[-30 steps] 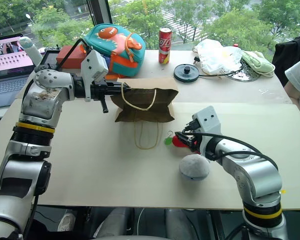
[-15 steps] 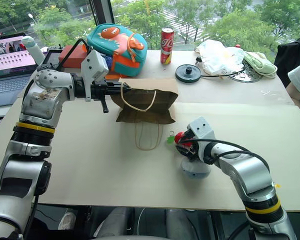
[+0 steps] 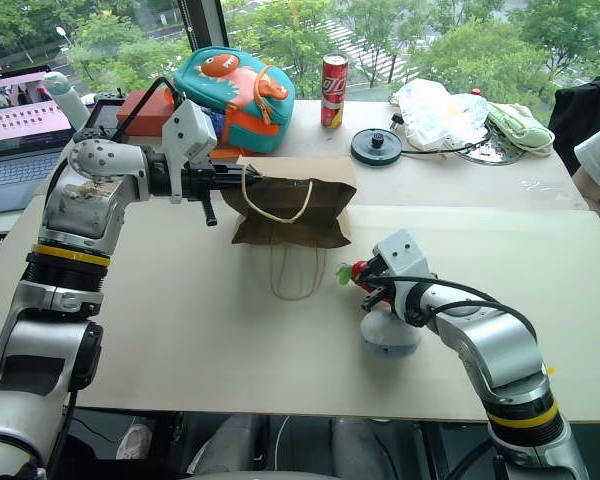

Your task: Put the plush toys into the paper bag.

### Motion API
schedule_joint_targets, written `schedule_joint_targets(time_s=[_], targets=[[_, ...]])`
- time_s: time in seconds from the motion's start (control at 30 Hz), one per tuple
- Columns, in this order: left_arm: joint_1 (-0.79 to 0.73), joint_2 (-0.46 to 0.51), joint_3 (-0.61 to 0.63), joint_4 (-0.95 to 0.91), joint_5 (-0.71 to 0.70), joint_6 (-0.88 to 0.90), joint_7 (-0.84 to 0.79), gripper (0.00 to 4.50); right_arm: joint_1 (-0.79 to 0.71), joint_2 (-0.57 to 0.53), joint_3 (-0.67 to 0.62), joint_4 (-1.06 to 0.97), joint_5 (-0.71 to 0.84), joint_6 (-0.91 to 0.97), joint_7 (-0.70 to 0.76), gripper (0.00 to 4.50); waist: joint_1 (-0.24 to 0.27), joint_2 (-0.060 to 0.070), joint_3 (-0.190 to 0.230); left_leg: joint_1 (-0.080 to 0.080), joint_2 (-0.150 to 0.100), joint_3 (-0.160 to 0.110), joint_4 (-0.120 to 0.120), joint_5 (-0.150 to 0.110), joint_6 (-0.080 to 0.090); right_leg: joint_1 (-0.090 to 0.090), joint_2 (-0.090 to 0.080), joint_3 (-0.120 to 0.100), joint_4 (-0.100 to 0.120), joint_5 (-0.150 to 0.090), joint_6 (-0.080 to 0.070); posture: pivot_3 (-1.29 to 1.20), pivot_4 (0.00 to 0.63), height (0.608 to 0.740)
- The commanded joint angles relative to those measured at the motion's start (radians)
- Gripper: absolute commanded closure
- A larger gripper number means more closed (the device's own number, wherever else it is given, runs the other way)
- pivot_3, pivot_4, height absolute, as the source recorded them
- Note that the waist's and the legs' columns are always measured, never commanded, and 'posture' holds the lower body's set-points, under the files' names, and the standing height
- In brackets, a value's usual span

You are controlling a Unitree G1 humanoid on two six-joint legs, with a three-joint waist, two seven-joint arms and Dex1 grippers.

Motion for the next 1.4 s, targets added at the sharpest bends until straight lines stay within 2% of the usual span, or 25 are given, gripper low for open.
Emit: schedule_joint_targets(time_s=[0.03, 0.17, 0.37, 0.47, 0.6, 0.8, 0.97, 1.2, 1.37, 1.4], targets=[[-0.018, 0.006, 0.023, -0.02, -0.014, -0.003, 0.0, 4.5, -0.079, -0.002, -0.134, -0.124, 0.077, 0.024, 0.023, 4.47, 0.0, 0.0, 0.0, 0.0, 0.0, 0.0, 0.0, 0.0, 0.0, 0.0, 0.0, 0.0, 0.0, 0.0, 0.0, 0.0, 0.15, 0.739], [-0.022, 0.004, 0.026, -0.017, -0.02, 0.01, -0.001, 4.5, -0.195, 0.087, -0.188, -0.159, 0.155, 0.12, -0.017, 4.47, -0.002, 0.0, 0.0, 0.001, 0.001, -0.001, 0.0, 0.0, 0.0, 0.0, 0.0, -0.001, 0.0, 0.0, 0.0, 0.0, 0.15, 0.739], [-0.03, 0.001, 0.028, -0.019, -0.025, 0.024, -0.001, 4.5, -0.208, 0.195, -0.074, -0.169, 0.159, 0.181, -0.09, 4.47, 0.0, 0.0, 0.0, 0.0, 0.0, -0.001, 0.0, 0.0, 0.0, 0.0, 0.0, -0.001, 0.001, 0.0, 0.0, 0.0, 0.15, 0.739], [-0.031, 0.001, 0.028, -0.021, -0.025, 0.03, -0.003, 4.5, -0.201, 0.215, 0.008, -0.12, 0.117, 0.145, -0.126, 4.47, 0.001, 0.0, 0.0, -0.001, 0.0, -0.001, 0.0, 0.0, 0.0, 0.0, 0.0, -0.001, 0.001, 0.0, 0.0, 0.0, 0.15, 0.739], [-0.033, 0.003, 0.027, -0.022, -0.025, 0.033, -0.006, 4.5, -0.218, 0.249, 0.05, -0.036, 0.072, 0.097, -0.16, 4.47, 0.0, 0.0, 0.0, 0.0, 0.0, -0.001, 0.0, 0.0, 0.0, 0.0, 0.0, -0.001, 0.001, 0.0, 0.0, 0.0, 0.15, 0.739], [-0.04, -0.001, 0.026, -0.026, -0.026, 0.04, -0.007, 4.5, -0.264, 0.382, 0.114, 0.17, -0.057, -0.081, -0.254, 4.47, -0.005, 0.0, 0.0, 0.001, 0.001, 0.0, -0.001, 0.0, 0.0, -0.001, 0.0, -0.001, 0.001, 0.0, 0.0, 0.0, 0.15, 0.739], [-0.038, -0.003, 0.024, -0.029, -0.026, 0.042, -0.011, 4.5, -0.342, 0.577, 0.033, 0.33, -0.081, -0.177, -0.365, 4.47, -0.005, 0.0, 0.0, 0.0, 0.001, -0.001, -0.001, 0.0, 0.0, -0.002, 0.0, -0.001, 0.002, 0.0, -0.001, 0.0, 0.15, 0.739], [-0.036, -0.01, 0.022, -0.029, -0.025, 0.042, -0.014, 4.5, -0.457, 0.757, -0.133, 0.572, -0.075, -0.31, -0.507, 4.47, 0.0, 0.0, 0.0, 0.0, 0.0, -0.001, -0.001, 0.0, 0.0, -0.002, 0.0, -0.001, 0.009, 0.0, -0.001, 0.0, 0.15, 0.739], [-0.037, -0.011, 0.022, -0.028, -0.024, 0.042, -0.016, 4.5, -0.495, 0.778, -0.164, 0.701, -0.07, -0.405, -0.555, 4.47, -0.004, 0.0, 0.0, 0.0, -0.001, -0.001, -0.002, 0.0, 0.0, -0.003, -0.002, -0.002, 0.009, 0.001, -0.001, 0.0, 0.15, 0.739], [-0.038, -0.011, 0.022, -0.028, -0.024, 0.043, -0.017, 4.5, -0.498, 0.779, -0.164, 0.711, -0.07, -0.415, -0.56, 4.07, -0.006, 0.0, 0.0, 0.0, -0.001, -0.001, -0.002, 0.0, 0.0, -0.003, -0.002, -0.002, 0.009, 0.0, -0.001, 0.0, 0.15, 0.739]])
